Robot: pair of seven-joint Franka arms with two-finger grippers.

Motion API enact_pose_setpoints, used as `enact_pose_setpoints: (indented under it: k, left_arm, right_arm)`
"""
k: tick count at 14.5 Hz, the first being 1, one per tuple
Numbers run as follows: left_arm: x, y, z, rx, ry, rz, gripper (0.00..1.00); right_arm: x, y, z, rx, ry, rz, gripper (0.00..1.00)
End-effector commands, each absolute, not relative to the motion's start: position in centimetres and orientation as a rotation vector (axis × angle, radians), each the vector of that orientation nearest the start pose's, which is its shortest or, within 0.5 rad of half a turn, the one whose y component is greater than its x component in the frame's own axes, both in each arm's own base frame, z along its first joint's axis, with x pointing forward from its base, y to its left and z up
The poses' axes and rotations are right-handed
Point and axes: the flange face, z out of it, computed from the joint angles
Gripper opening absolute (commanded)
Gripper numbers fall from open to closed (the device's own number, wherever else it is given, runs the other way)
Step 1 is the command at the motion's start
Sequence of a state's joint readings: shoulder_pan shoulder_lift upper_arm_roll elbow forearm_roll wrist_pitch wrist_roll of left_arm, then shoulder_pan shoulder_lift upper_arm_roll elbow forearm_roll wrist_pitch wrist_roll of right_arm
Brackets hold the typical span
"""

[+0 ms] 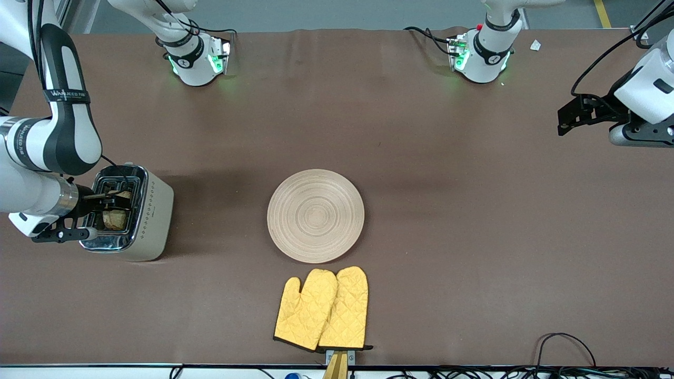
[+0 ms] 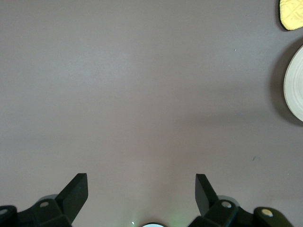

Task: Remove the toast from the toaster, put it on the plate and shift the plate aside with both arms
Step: 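Lower the right gripper onto the toast slice and grasp it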

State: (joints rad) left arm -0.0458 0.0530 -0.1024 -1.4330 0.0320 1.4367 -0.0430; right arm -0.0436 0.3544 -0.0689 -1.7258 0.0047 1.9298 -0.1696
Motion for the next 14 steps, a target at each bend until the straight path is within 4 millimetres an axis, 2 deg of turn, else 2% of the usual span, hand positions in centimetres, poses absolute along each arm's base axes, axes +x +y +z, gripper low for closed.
enact_pose_setpoints:
  k: [1,5,7,8,10,13,14]
  left_arm:
    - [55.5,-7.6,65.3,-3.102,0.159,0.057,1.0]
    - [55.6,-7.2,65.3,-3.102,0.16,0.057,1.0]
    - [55.6,-7.3,65.3,-3.104,0.165,0.057,1.0]
    - [55.5,-7.6,65.3,-3.104,0.165,0.057,1.0]
    - [55.5,-7.8,65.3,-3.103,0.167,0.057,1.0]
    - [55.5,-7.6,65.3,-3.102,0.169,0.057,1.0]
    - [55.6,-7.5,65.3,-3.102,0.167,0.057,1.0]
  right_arm:
    - [62.8,-6.6,37.2,-3.101,-0.078,0.218,0.05]
    - [62.9,-6.6,37.2,-3.102,-0.078,0.213,0.02]
    - [63.2,-6.8,38.4,-3.103,-0.093,0.194,0.01]
    - [63.2,-7.0,39.6,-3.096,-0.093,0.207,0.01]
    - [62.9,-6.4,44.7,-3.054,-0.071,0.201,0.01]
    - [61.0,-5.8,51.0,-3.039,-0.08,0.138,0.02]
    - [60.5,-5.1,52.4,-3.039,-0.097,0.127,0.02]
